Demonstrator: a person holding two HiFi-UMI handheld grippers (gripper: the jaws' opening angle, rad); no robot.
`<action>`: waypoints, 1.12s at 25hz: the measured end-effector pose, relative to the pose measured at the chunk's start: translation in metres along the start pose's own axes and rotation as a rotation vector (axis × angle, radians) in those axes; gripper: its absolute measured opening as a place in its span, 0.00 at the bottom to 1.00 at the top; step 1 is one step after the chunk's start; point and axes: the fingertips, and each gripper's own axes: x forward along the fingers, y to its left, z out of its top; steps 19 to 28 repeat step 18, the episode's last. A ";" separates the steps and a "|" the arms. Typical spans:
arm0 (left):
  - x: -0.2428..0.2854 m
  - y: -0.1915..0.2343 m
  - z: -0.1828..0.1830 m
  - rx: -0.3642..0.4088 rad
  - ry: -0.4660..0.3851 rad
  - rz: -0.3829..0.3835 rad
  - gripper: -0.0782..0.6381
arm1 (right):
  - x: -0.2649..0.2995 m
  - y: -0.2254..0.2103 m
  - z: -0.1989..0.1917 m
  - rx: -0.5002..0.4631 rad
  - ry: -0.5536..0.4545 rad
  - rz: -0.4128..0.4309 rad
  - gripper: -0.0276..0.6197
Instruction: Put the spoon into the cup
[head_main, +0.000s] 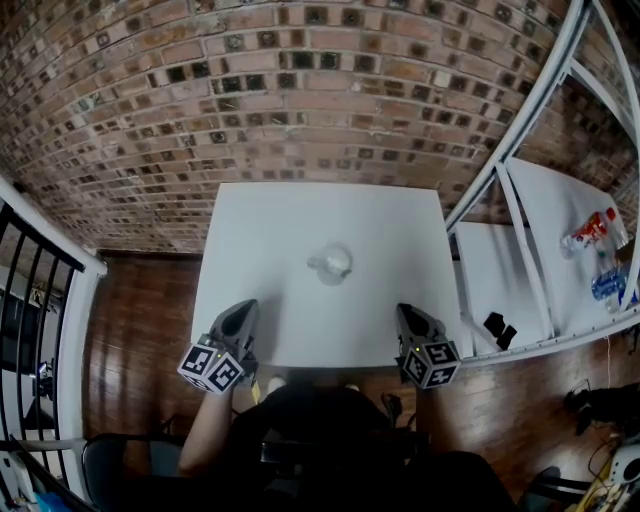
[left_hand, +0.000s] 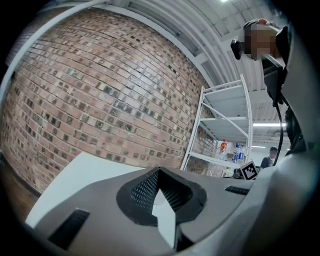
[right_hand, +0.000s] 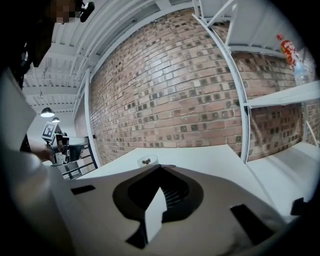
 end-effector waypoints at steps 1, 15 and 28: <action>-0.001 0.001 0.001 0.004 -0.002 0.004 0.12 | 0.000 0.000 0.000 0.002 0.000 0.001 0.05; -0.014 0.012 -0.001 0.025 -0.005 0.068 0.12 | 0.004 0.017 -0.008 -0.029 0.037 0.051 0.05; -0.016 0.014 -0.001 0.024 -0.002 0.072 0.12 | 0.006 0.017 -0.009 -0.032 0.043 0.054 0.05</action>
